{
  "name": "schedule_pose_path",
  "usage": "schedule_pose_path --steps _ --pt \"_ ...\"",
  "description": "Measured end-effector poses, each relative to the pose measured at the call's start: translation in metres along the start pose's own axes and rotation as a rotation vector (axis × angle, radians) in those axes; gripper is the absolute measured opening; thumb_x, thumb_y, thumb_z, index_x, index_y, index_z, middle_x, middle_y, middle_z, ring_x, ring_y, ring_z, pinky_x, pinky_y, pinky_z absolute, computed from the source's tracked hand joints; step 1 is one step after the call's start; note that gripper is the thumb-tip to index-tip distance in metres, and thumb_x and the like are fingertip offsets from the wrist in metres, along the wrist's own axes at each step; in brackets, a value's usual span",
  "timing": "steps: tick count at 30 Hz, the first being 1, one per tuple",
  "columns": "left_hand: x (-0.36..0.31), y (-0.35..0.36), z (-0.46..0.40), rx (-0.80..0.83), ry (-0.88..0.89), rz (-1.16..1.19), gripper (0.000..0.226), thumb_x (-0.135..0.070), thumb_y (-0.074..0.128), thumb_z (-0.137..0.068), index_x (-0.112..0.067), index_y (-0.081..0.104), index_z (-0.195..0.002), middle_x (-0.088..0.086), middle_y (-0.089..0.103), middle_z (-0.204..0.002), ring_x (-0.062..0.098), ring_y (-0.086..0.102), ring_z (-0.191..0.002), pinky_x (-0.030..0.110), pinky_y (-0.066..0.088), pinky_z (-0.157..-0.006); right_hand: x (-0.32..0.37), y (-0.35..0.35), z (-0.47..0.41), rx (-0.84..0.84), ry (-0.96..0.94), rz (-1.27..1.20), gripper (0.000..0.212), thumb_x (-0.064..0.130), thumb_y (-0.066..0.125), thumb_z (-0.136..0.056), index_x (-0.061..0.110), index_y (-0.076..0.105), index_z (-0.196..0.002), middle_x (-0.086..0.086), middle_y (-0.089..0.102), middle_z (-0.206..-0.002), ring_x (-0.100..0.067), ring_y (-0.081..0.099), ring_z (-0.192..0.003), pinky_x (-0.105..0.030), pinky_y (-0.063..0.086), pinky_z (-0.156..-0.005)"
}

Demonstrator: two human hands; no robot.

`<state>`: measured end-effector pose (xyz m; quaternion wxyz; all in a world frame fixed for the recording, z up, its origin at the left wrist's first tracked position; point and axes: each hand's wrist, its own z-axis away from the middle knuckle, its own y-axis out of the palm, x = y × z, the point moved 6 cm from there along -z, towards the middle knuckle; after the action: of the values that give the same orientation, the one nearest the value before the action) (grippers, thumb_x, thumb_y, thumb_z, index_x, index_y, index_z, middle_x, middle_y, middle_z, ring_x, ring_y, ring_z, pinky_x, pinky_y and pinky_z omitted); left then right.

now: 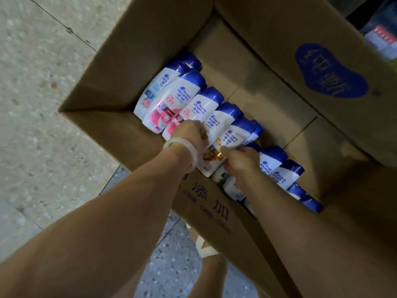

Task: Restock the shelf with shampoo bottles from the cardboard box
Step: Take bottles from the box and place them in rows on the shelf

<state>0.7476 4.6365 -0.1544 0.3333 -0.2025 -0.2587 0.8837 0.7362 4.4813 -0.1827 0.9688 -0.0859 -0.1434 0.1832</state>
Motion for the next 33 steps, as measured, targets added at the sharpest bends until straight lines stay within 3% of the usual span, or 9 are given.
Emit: schedule_pose_path --steps 3,7,10,16,19,21,27,31,33 --pt "-0.008 -0.001 -0.009 0.051 0.019 -0.076 0.027 -0.019 0.059 -0.085 -0.006 0.06 -0.108 0.015 0.06 -0.11 0.029 0.058 -0.099 0.031 0.042 -0.078 0.002 0.005 -0.007 0.002 0.081 0.004 0.041 0.019 0.073 -0.074 0.003 0.06 -0.109 -0.017 0.066 -0.111 -0.032 0.064 -0.1 -0.047 0.051 -0.091" --pt "-0.012 0.013 -0.001 0.061 0.171 -0.215 0.049 -0.022 0.063 -0.082 -0.014 0.046 -0.127 0.016 0.04 -0.131 0.034 0.04 -0.122 0.041 0.037 -0.098 0.002 0.003 -0.01 -0.075 0.084 0.119 0.058 0.032 0.075 -0.07 0.001 0.057 -0.115 -0.016 0.065 -0.112 -0.031 0.064 -0.099 -0.043 0.053 -0.087" --pt "-0.007 0.032 0.008 0.037 0.247 -0.334 0.059 -0.027 0.066 -0.079 -0.023 0.042 -0.133 0.016 0.018 -0.147 0.036 0.02 -0.134 0.045 0.032 -0.108 0.003 0.004 -0.005 -0.142 0.015 0.106 0.055 0.032 0.073 -0.072 0.003 0.058 -0.116 -0.015 0.063 -0.117 -0.031 0.061 -0.103 -0.044 0.052 -0.089" --pt "-0.005 0.016 -0.001 -0.03 0.213 0.034 0.054 -0.011 0.063 -0.078 -0.012 0.043 -0.128 0.015 0.046 -0.122 0.032 0.051 -0.106 0.038 0.044 -0.087 0.008 -0.003 -0.007 -0.156 0.006 0.046 0.049 0.024 0.069 -0.075 0.003 0.055 -0.117 -0.016 0.064 -0.114 -0.032 0.063 -0.099 -0.044 0.053 -0.086" --pt "-0.008 0.017 -0.003 -0.06 0.166 0.083 0.042 -0.017 0.065 -0.078 -0.006 0.051 -0.115 0.014 0.052 -0.116 0.031 0.055 -0.102 0.041 0.048 -0.088 0.01 -0.011 -0.01 -0.127 -0.005 0.059 0.032 0.02 0.07 -0.073 0.006 0.06 -0.099 -0.012 0.067 -0.105 -0.029 0.064 -0.092 -0.037 0.053 -0.081" --pt "-0.01 0.021 -0.002 -0.081 0.168 0.039 0.048 -0.021 0.067 -0.077 -0.006 0.046 -0.118 0.015 0.052 -0.116 0.032 0.055 -0.103 0.041 0.048 -0.084 0.013 -0.015 -0.012 -0.095 0.0 0.056 0.022 0.017 0.07 -0.071 0.011 0.061 -0.09 -0.012 0.069 -0.1 -0.027 0.065 -0.088 -0.038 0.054 -0.083" --pt "-0.004 0.033 -0.003 -0.103 0.064 0.166 0.054 -0.019 0.069 -0.078 -0.009 0.04 -0.122 0.011 0.062 -0.105 0.028 0.059 -0.095 0.029 0.039 -0.073 0.007 -0.018 -0.021 -0.053 0.012 0.059 0.036 0.02 0.073 -0.067 0.008 0.064 -0.099 -0.011 0.069 -0.101 -0.027 0.065 -0.09 -0.041 0.055 -0.084" --pt "-0.003 0.031 -0.007 -0.045 0.061 0.049 0.036 -0.034 0.07 -0.076 -0.011 0.053 -0.097 0.005 0.058 -0.088 0.019 0.051 -0.077 0.027 0.037 -0.065 0.009 -0.015 -0.023 0.008 -0.008 0.064 0.049 0.02 0.081 -0.064 0.005 0.063 -0.107 -0.012 0.069 -0.104 -0.027 0.066 -0.092 -0.039 0.055 -0.084" --pt "0.0 0.031 -0.005 0.023 0.028 0.179 0.035 -0.04 0.072 -0.073 -0.014 0.054 -0.087 -0.001 0.054 -0.075 0.015 0.051 -0.069 0.026 0.039 -0.056 0.009 -0.019 -0.018 0.079 -0.01 -0.04 0.044 0.011 0.077 -0.068 0.005 0.063 -0.109 -0.013 0.069 -0.106 -0.028 0.066 -0.094 -0.042 0.054 -0.087"
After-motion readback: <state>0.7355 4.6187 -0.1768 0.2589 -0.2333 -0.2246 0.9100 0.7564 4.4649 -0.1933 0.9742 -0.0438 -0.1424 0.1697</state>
